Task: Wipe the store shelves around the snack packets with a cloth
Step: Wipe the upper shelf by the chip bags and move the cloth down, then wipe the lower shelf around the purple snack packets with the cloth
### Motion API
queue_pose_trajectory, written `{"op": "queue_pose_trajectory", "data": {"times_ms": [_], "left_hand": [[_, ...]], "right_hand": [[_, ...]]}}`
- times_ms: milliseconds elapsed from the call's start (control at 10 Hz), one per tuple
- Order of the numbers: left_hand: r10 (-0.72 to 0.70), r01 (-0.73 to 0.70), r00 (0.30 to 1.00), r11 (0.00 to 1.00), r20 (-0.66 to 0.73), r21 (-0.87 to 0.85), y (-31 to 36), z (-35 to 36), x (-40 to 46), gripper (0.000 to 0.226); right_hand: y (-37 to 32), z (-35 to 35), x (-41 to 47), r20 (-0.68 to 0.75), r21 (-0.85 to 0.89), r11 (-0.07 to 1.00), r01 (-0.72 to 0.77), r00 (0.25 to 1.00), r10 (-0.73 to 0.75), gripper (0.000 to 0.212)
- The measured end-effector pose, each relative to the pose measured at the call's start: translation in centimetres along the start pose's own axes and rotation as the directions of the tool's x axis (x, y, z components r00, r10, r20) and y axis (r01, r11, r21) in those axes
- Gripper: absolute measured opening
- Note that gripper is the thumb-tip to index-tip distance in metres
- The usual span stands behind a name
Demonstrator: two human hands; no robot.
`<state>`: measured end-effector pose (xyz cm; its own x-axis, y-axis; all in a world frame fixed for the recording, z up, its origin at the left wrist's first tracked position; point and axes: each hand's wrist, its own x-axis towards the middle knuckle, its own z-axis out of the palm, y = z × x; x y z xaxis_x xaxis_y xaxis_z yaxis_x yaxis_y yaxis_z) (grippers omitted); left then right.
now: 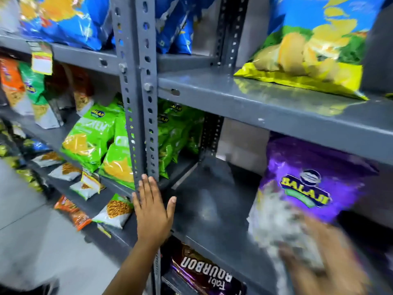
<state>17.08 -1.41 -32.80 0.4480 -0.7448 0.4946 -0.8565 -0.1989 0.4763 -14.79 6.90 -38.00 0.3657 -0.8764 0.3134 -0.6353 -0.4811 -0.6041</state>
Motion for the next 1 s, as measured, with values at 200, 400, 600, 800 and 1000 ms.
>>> {"op": "queue_pose_trajectory", "data": {"times_ms": [200, 400, 600, 800, 1000], "left_hand": [[0.052, -0.052, 0.994, 0.999, -0.094, -0.002, -0.7, 1.7, 0.8, 0.074], [0.012, -0.023, 0.993, 0.995, -0.115, -0.098, -0.8, 2.7, 0.9, 0.071], [0.04, -0.054, 0.992, 0.992, -0.12, -0.112, -1.4, 3.1, 0.7, 0.071], [0.04, -0.053, 0.994, 0.99, -0.101, -0.132, -1.2, 2.9, 0.7, 0.07], [0.051, -0.062, 0.995, 0.99, -0.084, -0.124, -1.4, 3.0, 0.8, 0.069]], "right_hand": [[-8.2, 1.0, 20.2, -0.064, 0.008, 0.996, -0.092, 0.994, 0.092, 0.04], [-1.3, 4.6, 34.4, -0.005, -0.195, 0.877, -0.439, 0.895, 0.447, 0.043], [5.0, 8.9, 33.6, 0.183, -0.545, 0.759, -0.357, 0.832, 0.523, 0.081], [-1.8, 8.8, 27.4, 0.023, -0.366, 0.905, -0.215, 0.97, 0.24, 0.035], [1.5, 6.5, 33.2, -0.062, -0.007, 0.795, -0.607, 0.793, 0.606, 0.04]]}}
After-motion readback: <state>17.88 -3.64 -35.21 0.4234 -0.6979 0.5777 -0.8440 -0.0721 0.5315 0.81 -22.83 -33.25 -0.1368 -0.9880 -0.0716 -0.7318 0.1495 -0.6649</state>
